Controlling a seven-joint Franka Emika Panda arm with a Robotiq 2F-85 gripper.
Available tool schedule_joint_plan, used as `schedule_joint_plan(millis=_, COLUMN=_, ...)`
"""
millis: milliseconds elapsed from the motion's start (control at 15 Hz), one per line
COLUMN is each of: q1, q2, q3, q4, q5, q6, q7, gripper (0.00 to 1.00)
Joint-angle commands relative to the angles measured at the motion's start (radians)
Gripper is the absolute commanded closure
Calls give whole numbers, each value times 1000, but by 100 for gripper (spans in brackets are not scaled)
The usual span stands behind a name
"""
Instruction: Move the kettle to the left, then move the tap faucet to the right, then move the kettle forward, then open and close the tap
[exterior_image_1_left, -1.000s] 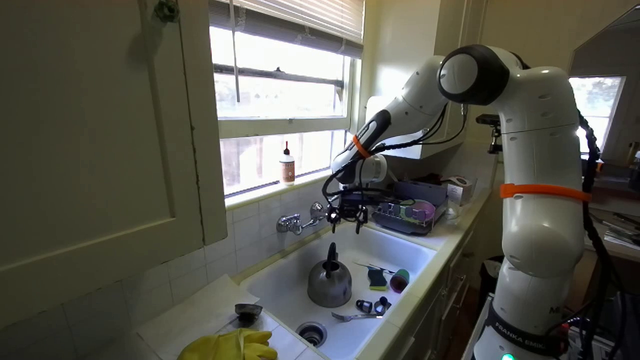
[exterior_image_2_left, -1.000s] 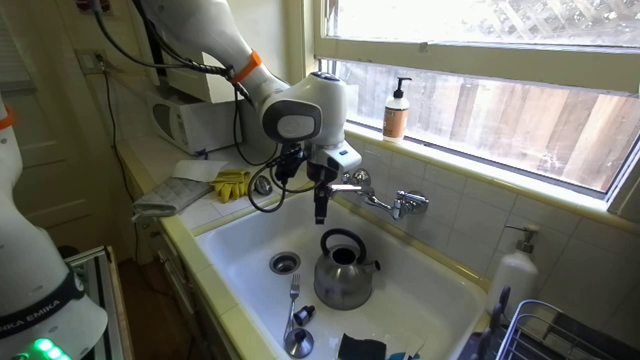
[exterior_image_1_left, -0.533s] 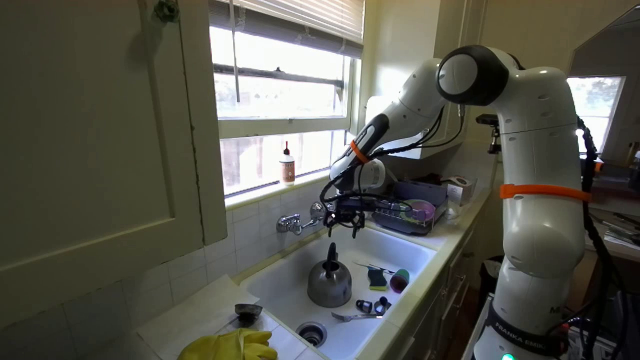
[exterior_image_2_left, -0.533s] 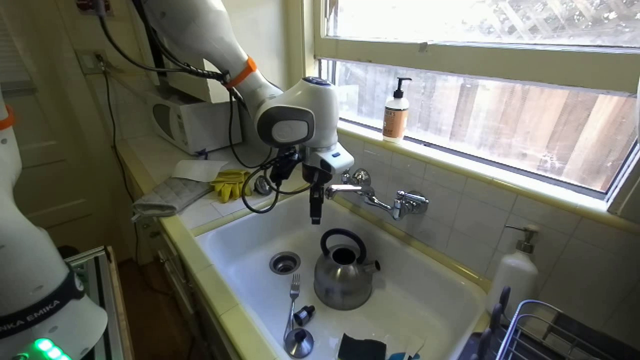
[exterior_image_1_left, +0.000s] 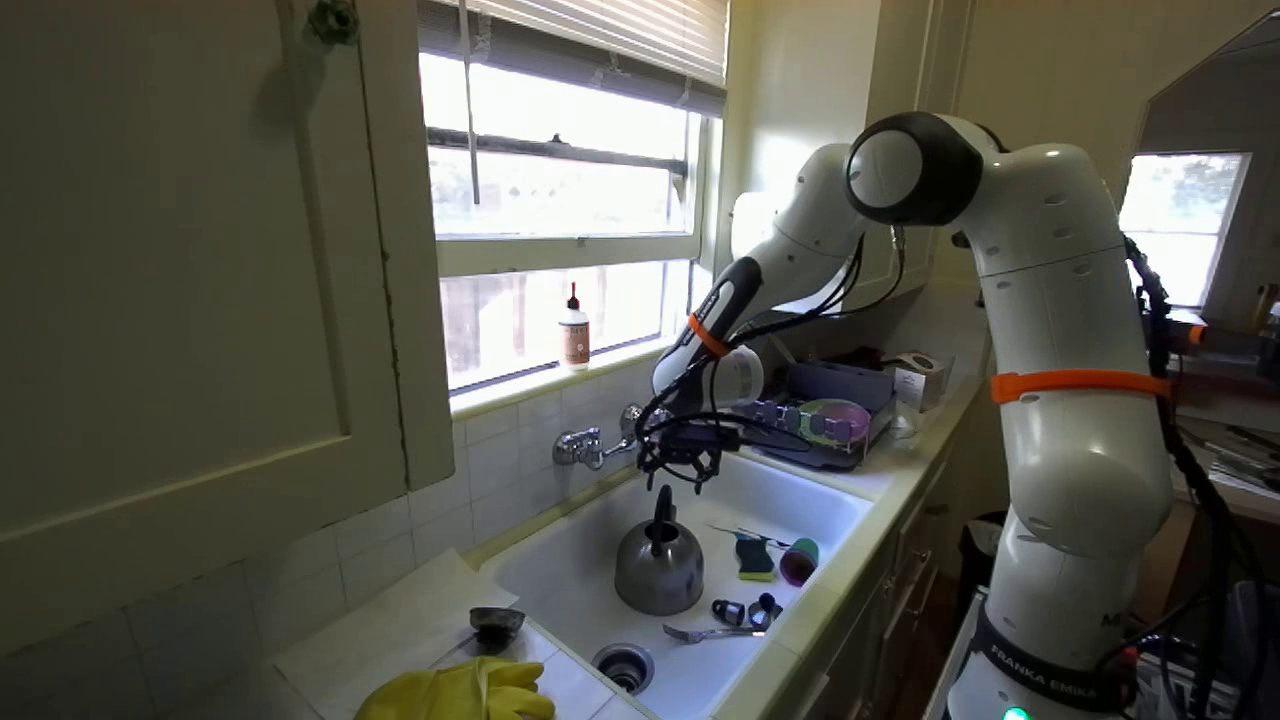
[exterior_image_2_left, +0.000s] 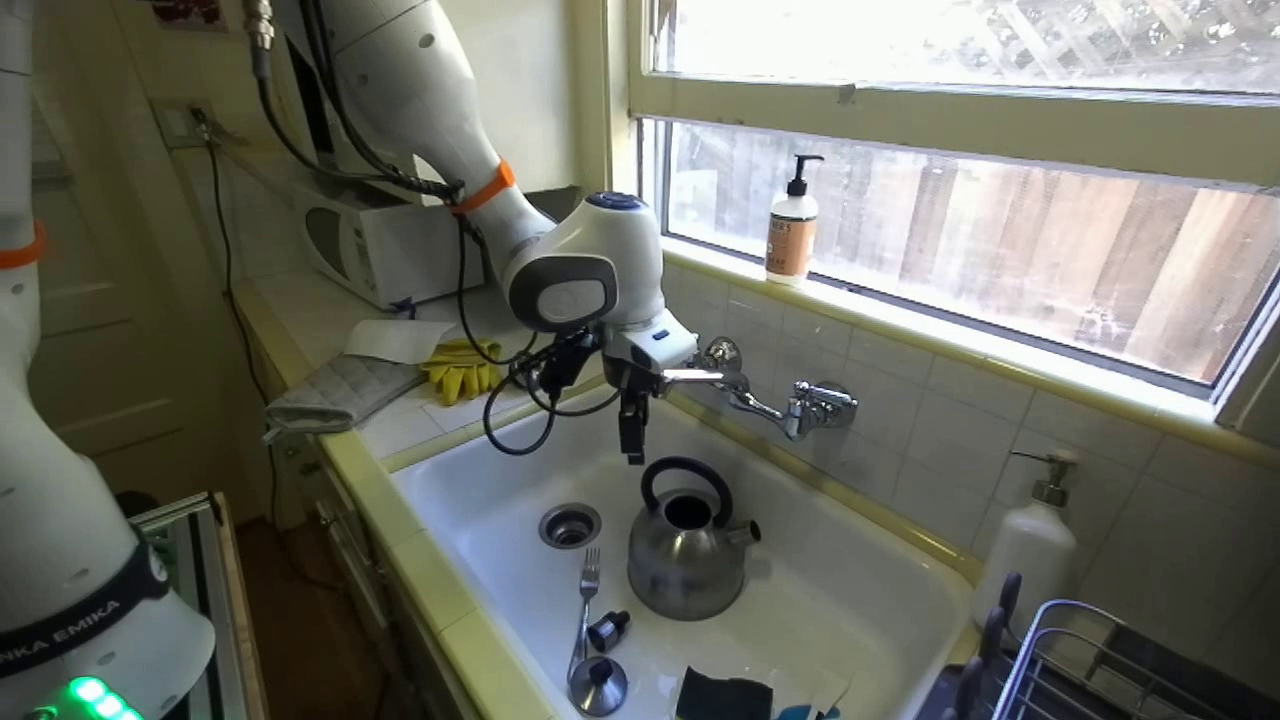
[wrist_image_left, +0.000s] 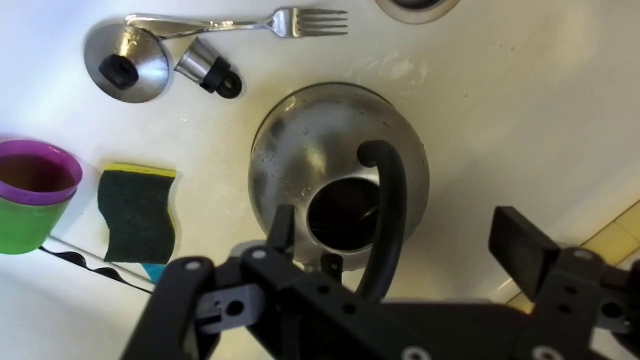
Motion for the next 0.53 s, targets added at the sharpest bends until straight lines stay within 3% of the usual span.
schedule_joint_plan(millis=0, q1=7, q2=8, q3=-7, q4=5, q5=4, q6=-3, q7=-2, gripper=0)
schedule_joint_plan(millis=467, q1=46, q2=47, q3=-35, q4=-5, q5=-37, q6=63, q7=36, gripper=0)
